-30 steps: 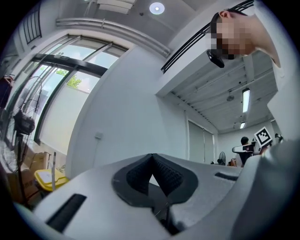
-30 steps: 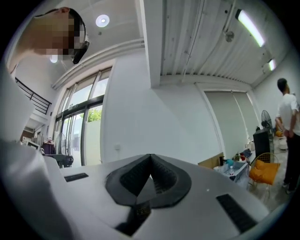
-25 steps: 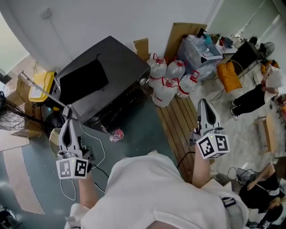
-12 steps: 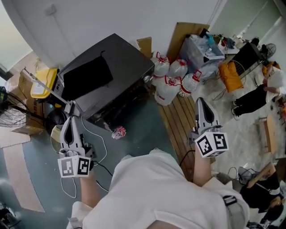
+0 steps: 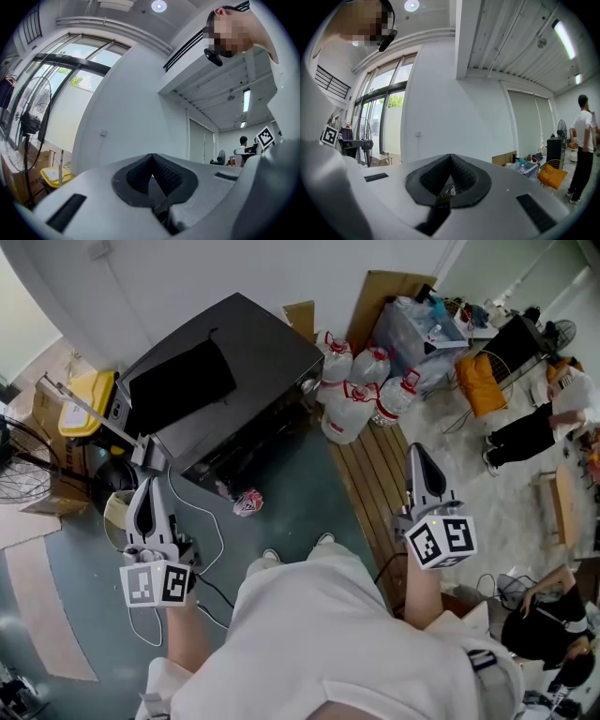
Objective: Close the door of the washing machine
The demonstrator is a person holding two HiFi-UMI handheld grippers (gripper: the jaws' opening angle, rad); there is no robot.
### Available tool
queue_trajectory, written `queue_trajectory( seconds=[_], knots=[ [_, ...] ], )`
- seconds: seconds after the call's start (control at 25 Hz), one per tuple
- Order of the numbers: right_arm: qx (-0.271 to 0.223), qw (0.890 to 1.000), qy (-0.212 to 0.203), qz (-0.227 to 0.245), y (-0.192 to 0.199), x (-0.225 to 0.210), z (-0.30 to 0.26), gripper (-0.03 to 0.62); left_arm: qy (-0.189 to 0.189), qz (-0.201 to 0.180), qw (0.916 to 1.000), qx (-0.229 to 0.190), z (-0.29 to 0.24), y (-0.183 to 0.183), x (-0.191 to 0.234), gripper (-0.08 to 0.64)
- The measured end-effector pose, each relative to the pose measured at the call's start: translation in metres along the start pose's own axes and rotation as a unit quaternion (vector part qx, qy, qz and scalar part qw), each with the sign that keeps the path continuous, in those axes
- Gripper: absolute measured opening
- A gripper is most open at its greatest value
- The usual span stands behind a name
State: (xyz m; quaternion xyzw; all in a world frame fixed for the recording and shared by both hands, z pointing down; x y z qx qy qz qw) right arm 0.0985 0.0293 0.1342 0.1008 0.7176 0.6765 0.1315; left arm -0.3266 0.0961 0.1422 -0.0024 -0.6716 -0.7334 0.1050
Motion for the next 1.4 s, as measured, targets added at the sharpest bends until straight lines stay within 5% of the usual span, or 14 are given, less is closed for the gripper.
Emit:
queue_trajectory(
  seconds=[1.4],
  knots=[
    [0.003,1.000,0.019,0.018,0.000,0.049,0.042,-0.002,0.042,0.004,0.9991,0.003,0.040,-0.004,0.007,0.006]
  ],
)
Point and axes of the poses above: the fingertips, and each gripper's own axes: z backward along the fingers, x to its left, y out of its underside, the point moved 2 cm from there along z, backward along the fingers, and after that the axes turned 1 degree about y, right-handed, at the moved point
